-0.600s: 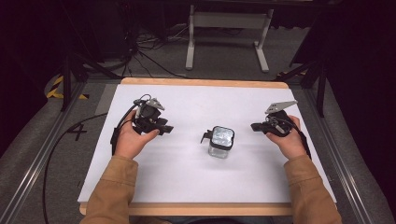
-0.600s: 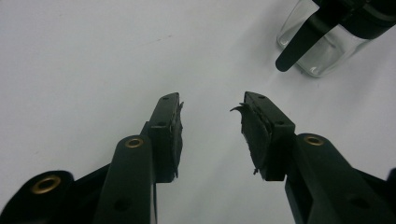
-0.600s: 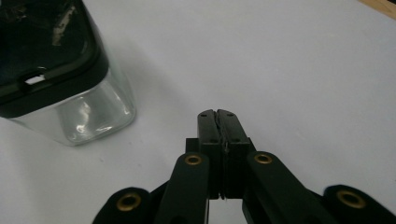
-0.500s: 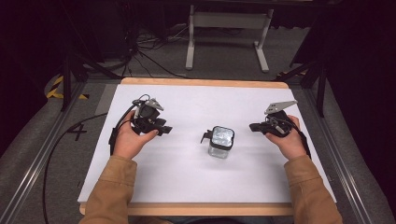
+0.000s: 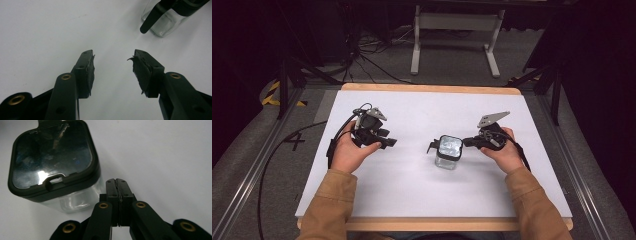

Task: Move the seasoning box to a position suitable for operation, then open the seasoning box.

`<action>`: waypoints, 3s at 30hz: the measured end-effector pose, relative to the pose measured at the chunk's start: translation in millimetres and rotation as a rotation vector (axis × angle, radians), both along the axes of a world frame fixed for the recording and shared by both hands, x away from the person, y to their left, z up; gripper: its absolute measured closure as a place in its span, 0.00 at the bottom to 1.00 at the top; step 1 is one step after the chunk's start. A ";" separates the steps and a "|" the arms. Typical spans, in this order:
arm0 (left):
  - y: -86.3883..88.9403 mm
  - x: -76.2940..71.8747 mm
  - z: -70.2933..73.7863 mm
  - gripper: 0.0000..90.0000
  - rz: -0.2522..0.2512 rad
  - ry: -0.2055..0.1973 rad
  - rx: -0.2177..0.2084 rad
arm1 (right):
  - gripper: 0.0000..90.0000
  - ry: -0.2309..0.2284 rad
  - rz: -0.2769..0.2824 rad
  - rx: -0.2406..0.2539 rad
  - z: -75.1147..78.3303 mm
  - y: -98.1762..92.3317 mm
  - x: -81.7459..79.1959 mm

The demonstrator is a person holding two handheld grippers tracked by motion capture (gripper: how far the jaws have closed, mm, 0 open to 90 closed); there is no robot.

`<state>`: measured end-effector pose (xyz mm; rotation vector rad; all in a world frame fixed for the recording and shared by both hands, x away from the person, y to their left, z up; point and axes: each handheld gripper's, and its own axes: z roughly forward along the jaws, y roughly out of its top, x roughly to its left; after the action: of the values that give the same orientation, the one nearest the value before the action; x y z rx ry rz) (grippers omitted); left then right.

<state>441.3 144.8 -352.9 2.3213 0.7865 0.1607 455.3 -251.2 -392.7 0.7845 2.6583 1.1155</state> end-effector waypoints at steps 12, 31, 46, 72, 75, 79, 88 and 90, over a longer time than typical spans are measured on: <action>-2.5 -1.8 -2.7 0.56 -0.008 -0.002 0.011 | 1.00 0.009 0.034 -0.037 -16.8 11.9 7.3; -13.3 4.6 -1.5 0.55 -0.035 -0.001 0.009 | 1.00 0.075 0.126 -0.088 -16.0 18.4 -15.4; -22.6 9.5 -1.1 0.55 -0.059 -0.001 0.007 | 1.00 0.138 0.249 -0.154 -24.1 41.4 -40.5; -37.9 -8.0 23.1 0.70 -0.190 -0.016 -0.153 | 1.00 0.042 0.141 -0.034 18.2 6.4 -41.6; -47.1 -8.5 23.8 0.72 -0.214 -0.019 -0.156 | 1.00 0.042 0.135 -0.024 19.8 4.4 -42.4; -62.8 -5.5 21.0 0.71 -0.249 -0.013 -0.144 | 1.00 0.038 0.122 -0.020 20.6 -0.6 -44.5; -95.9 6.7 10.5 0.73 -0.326 0.021 -0.109 | 1.00 0.042 0.105 -0.011 19.7 -10.1 -54.7; -100.6 9.6 7.7 0.74 -0.323 0.019 -0.111 | 1.00 0.043 0.100 -0.009 19.3 -12.7 -56.2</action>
<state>450.9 44.1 -345.2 2.3094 0.4090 -0.0472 399.1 -263.9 -373.4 0.6884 2.7643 1.1207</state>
